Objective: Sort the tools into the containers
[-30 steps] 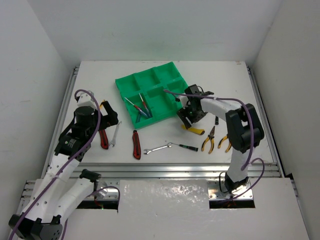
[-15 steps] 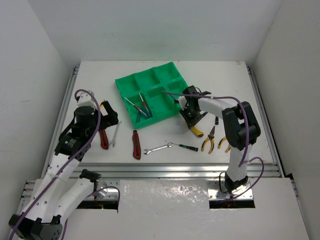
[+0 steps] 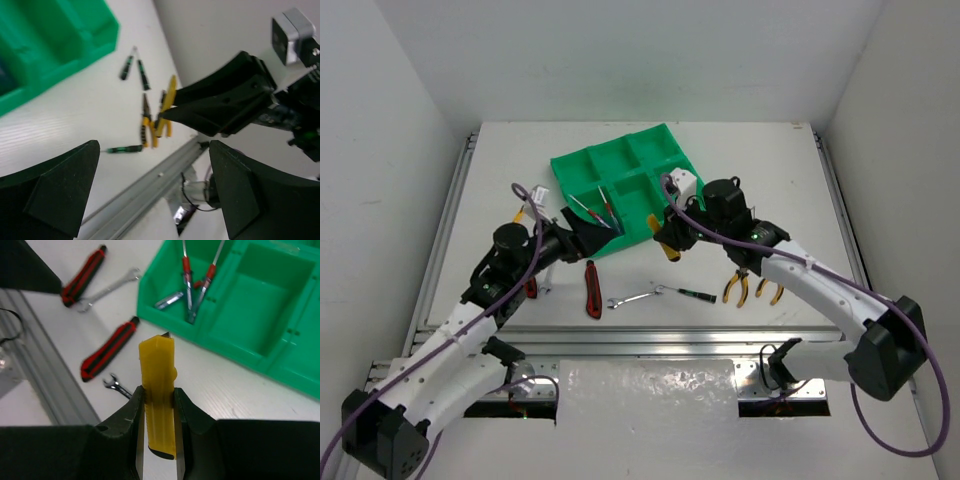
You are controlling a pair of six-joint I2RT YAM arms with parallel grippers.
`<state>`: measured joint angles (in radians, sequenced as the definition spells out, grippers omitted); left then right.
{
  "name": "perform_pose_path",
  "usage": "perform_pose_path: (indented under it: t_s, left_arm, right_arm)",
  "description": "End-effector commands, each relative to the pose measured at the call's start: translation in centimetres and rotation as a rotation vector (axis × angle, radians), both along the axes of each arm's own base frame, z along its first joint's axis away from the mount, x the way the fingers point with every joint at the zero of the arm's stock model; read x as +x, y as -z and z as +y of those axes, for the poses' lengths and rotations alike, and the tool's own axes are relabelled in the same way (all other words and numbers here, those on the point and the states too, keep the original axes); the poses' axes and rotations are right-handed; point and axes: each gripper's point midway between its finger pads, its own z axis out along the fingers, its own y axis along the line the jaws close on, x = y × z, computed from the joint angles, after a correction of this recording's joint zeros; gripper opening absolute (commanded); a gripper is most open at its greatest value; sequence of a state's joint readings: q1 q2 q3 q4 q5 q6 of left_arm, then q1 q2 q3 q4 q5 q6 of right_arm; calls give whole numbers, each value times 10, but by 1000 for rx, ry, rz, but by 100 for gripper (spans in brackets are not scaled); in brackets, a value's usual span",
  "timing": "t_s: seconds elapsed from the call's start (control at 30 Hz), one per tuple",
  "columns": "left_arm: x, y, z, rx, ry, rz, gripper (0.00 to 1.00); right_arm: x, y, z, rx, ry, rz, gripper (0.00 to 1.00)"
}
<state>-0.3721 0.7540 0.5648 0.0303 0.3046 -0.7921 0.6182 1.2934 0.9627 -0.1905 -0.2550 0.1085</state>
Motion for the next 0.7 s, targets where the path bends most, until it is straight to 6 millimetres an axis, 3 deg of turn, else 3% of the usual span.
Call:
perform_pose_path:
  t_s: [0.0, 0.07, 0.2, 0.27, 0.33, 0.53, 0.67]
  left_arm:
    - [-4, -78, -27, -200, 65, -193, 88]
    - [4, -70, -40, -173, 60, -156, 80]
    - [13, -54, -61, -134, 78, -96, 76]
    - [14, -53, -65, -133, 78, -97, 73]
    - [19, -46, -65, -111, 49, -69, 59]
    - [30, -31, -59, -57, -23, -33, 49]
    - [25, -33, -72, -68, 36, -43, 37]
  right_arm:
    - [-14, -44, 31, 227, -67, -21, 4]
    - [-23, -56, 42, 273, -92, -27, 5]
    - [-27, -60, 54, 269, -93, -32, 5]
    - [-27, -60, 55, 262, -84, -36, 5]
    - [-28, -61, 55, 267, -77, -31, 6]
    - [-41, -68, 61, 292, -102, -34, 6]
    - [-42, -69, 68, 299, -116, -25, 7]
